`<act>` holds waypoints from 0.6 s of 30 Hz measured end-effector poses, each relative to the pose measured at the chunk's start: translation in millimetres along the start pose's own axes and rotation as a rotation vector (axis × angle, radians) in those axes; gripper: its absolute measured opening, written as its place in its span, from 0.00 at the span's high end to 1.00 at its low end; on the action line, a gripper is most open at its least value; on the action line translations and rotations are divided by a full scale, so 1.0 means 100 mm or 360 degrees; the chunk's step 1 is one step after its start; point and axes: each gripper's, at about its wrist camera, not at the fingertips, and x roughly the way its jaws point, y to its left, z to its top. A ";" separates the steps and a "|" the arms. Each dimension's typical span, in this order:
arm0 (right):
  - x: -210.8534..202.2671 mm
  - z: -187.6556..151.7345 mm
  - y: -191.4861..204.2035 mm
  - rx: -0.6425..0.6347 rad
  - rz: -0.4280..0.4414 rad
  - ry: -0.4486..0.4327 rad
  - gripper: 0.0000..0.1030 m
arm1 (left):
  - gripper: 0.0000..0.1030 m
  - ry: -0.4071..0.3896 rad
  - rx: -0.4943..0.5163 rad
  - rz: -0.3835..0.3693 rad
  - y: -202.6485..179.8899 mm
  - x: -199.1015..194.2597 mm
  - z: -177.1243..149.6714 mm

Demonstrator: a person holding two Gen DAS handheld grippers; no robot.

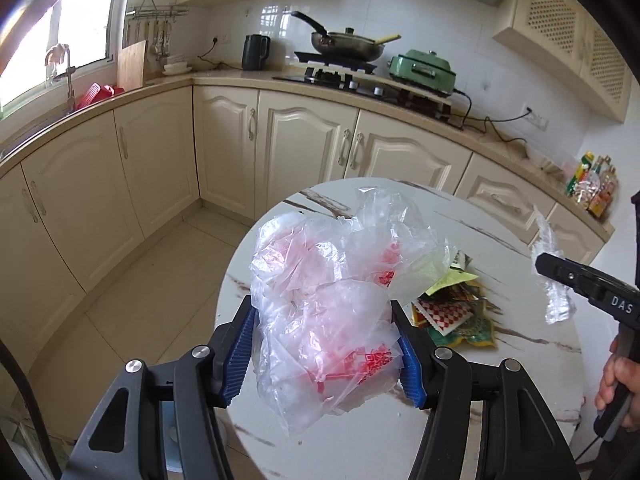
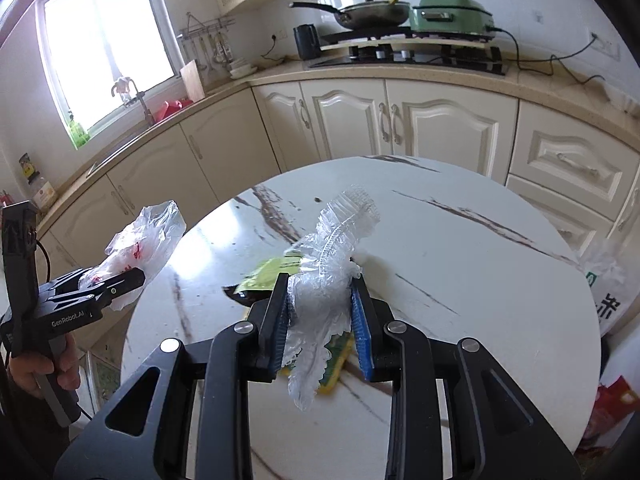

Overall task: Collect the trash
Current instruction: 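Carry both plastic bags over the blue bucket and open both grippers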

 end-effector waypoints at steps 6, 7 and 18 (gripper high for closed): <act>-0.24 0.00 0.93 -0.0146 0.0172 -0.0041 0.73 | 0.44 -0.0139 -0.0031 0.0036 0.36 -0.98 -0.38; -0.25 -0.02 1.12 -0.0169 0.0218 -0.0043 0.73 | 0.44 -0.0153 -0.0042 0.0051 0.45 -1.17 -0.50; 0.56 -0.59 3.20 -0.0408 0.0592 0.0205 0.73 | 0.44 -0.0110 -0.0334 0.0381 1.70 -1.96 -1.56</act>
